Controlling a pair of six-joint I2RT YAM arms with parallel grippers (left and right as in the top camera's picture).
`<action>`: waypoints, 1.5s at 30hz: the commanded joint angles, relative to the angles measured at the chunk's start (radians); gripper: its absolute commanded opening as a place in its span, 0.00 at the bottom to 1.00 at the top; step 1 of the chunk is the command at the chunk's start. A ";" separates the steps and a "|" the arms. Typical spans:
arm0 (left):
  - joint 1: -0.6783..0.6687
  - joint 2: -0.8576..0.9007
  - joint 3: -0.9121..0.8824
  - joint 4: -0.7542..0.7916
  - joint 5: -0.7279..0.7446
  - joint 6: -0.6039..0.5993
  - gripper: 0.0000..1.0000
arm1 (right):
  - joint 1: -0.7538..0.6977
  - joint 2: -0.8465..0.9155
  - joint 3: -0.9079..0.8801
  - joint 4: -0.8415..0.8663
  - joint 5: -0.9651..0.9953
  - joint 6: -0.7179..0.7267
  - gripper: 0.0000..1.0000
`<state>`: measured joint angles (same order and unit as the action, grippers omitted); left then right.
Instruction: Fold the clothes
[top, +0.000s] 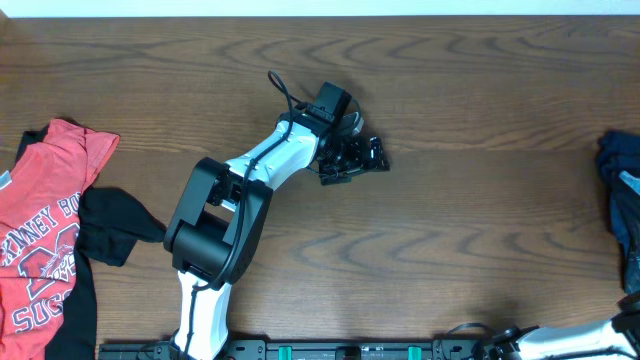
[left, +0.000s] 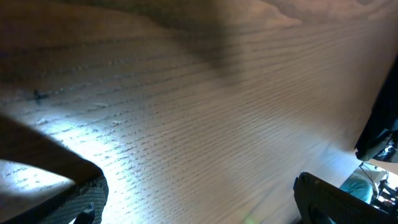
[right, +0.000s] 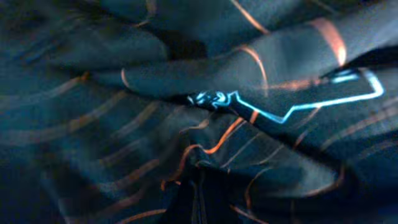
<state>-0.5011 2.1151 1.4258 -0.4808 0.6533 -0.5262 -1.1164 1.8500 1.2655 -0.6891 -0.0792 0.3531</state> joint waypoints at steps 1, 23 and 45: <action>0.001 0.077 -0.034 -0.040 -0.058 0.002 0.98 | -0.005 0.072 -0.007 0.034 0.029 0.010 0.01; 0.001 0.077 -0.034 -0.030 -0.059 0.002 0.98 | -0.001 0.080 0.134 -0.039 -0.214 -0.044 0.01; 0.067 -0.019 0.004 -0.033 -0.131 0.107 0.98 | 0.223 -0.245 0.421 -0.210 -0.561 0.077 0.50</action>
<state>-0.4889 2.1094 1.4288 -0.4976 0.6502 -0.4648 -0.9573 1.6562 1.6726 -0.8780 -0.5930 0.4374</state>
